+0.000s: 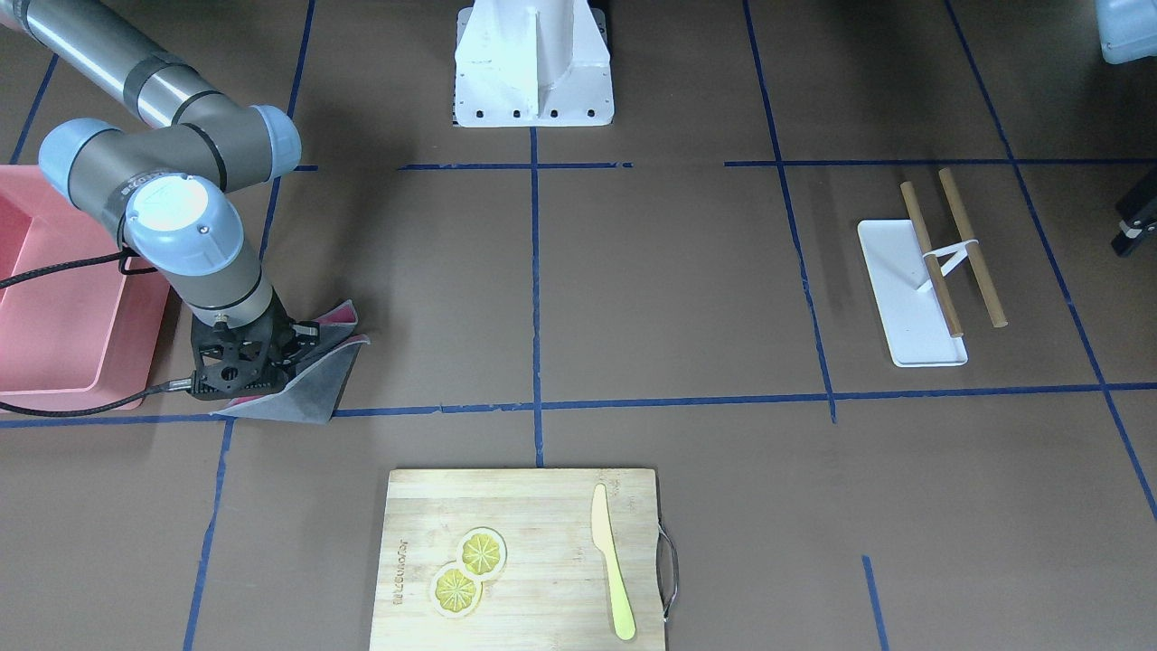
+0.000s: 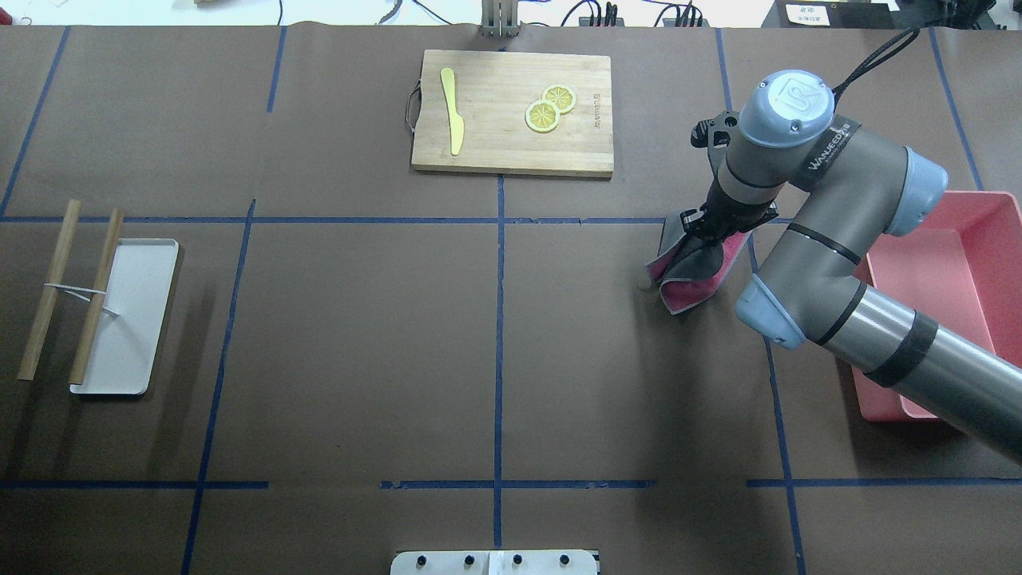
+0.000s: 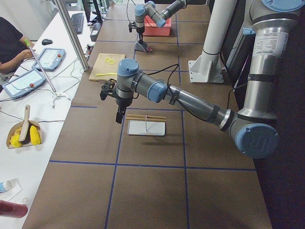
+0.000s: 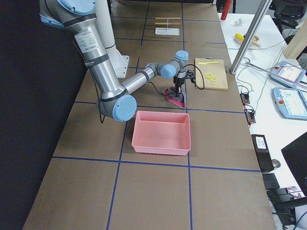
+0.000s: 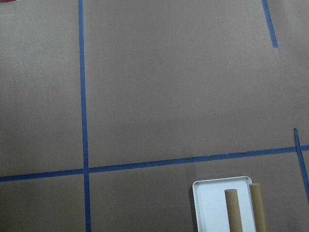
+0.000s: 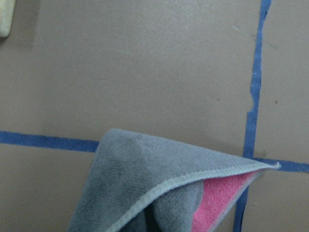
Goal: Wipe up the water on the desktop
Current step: 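Lower the cloth onto the table with the right gripper while the left arm withdraws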
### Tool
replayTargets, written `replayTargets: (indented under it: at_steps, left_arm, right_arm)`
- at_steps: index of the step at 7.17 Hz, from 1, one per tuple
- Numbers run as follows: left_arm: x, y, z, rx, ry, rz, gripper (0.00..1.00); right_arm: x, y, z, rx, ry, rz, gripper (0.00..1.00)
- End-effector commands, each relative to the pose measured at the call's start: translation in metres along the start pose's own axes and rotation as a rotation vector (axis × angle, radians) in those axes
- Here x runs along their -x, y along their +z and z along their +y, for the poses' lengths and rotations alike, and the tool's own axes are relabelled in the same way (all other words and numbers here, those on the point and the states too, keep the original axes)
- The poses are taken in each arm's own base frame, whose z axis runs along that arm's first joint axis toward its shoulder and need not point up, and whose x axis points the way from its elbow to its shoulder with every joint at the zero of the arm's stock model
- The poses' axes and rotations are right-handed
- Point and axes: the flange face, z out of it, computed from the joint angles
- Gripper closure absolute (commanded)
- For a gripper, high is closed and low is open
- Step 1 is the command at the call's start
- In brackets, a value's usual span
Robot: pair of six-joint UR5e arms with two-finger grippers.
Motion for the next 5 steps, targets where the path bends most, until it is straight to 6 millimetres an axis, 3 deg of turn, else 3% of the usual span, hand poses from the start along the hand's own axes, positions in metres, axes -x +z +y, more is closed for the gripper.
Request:
replayTargets:
  at_steps: [1,2,4,5]
  left_arm:
    - [0.001,0.001,0.001,0.002,-0.001,-0.001,0.0]
    - [0.003,0.003,0.002,0.007,-0.004,-0.002,0.0]
    - [0.006,-0.001,0.002,-0.001,-0.008,-0.005,0.0]
    - [0.01,-0.001,0.002,-0.003,-0.014,-0.008,0.0]
  right_arm:
    - [0.02,0.009,0.012,0.025,-0.031,-0.015,1.0]
    - [0.039,0.013,0.029,0.066,-0.052,-0.054,1.0]
    - [0.077,0.005,0.086,0.114,-0.084,-0.12,1.0]
    - [0.089,0.0,0.104,0.127,-0.057,-0.138,1.0]
